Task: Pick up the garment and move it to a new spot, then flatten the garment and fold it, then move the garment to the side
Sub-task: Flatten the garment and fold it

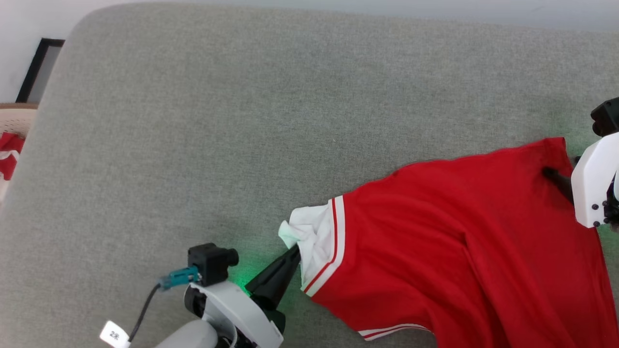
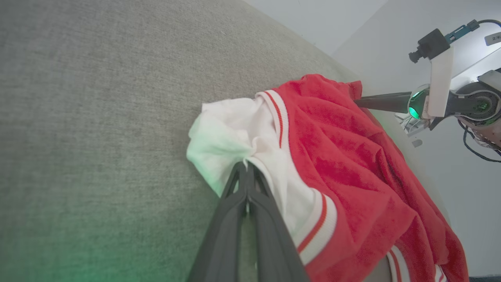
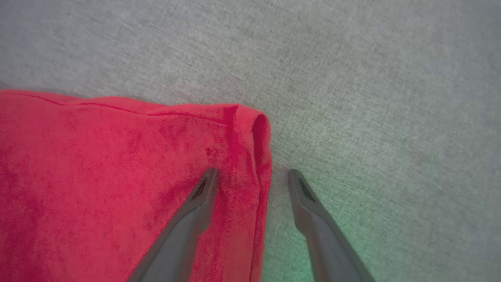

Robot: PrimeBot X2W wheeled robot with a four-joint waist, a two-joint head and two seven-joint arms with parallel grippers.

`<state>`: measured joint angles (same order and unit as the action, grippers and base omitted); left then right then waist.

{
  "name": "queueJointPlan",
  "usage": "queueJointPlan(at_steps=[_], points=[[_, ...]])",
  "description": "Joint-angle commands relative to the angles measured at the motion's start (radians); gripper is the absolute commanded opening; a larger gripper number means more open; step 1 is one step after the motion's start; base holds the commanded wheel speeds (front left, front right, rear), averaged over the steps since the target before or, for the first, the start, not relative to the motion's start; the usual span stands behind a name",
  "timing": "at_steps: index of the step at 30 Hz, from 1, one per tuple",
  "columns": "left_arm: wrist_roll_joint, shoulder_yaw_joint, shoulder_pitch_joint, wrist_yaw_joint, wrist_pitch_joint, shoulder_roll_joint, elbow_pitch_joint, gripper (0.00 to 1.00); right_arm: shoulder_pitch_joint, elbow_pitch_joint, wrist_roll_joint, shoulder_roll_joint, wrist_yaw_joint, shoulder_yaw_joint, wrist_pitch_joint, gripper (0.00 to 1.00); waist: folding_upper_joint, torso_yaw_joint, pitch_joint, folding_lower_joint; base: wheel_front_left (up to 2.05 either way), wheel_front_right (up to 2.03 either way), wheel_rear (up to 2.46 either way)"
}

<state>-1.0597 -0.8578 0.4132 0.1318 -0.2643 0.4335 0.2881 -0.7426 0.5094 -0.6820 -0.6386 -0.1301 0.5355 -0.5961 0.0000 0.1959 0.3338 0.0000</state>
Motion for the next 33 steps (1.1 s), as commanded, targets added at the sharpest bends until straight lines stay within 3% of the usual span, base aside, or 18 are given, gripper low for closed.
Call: queueJointPlan(at_steps=[1,8,18,19,23,27,33], points=[[-0.027,0.006,0.004,-0.003,0.000,-0.006,0.009,0.00,0.022,0.033,-0.015,0.020,-0.001,0.036,0.004,0.00,0.0000,-0.005,-0.012,0.0000,0.00,0.00,0.00],[-0.077,0.036,0.167,-0.003,0.045,0.025,0.108,0.00,-0.102,0.145,-0.029,0.007,0.000,-0.056,0.149,0.00,0.0000,-0.020,-0.040,0.0000,0.00,0.00,0.00],[-0.125,0.167,0.711,-0.013,0.157,-0.047,0.388,0.00,-0.466,0.359,0.109,0.094,0.000,-0.257,0.372,0.00,0.0000,-0.103,0.020,0.0000,0.00,0.00,0.00],[-0.125,0.167,0.711,-0.013,0.157,-0.047,0.388,0.00,-0.466,0.359,0.109,0.094,0.000,-0.257,0.372,0.00,0.0000,-0.103,0.020,0.0000,0.00,0.00,0.00],[-0.107,0.226,0.958,-0.042,0.112,-0.078,0.525,0.00,-0.638,0.446,0.177,0.133,0.000,-0.344,0.489,0.00,0.0000,-0.129,0.028,0.0000,0.00,0.00,0.00],[-0.085,0.276,1.116,-0.031,0.023,-0.099,0.614,0.00,-0.732,0.497,0.234,0.170,0.001,-0.372,0.592,0.00,0.0000,-0.149,0.021,0.0000,0.00,0.00,0.00],[-0.066,0.265,1.094,-0.005,0.003,-0.131,0.684,0.00,-0.725,0.584,0.251,0.206,0.001,-0.373,0.634,0.00,0.0000,-0.161,0.013,0.0000,0.00,0.00,0.00]])
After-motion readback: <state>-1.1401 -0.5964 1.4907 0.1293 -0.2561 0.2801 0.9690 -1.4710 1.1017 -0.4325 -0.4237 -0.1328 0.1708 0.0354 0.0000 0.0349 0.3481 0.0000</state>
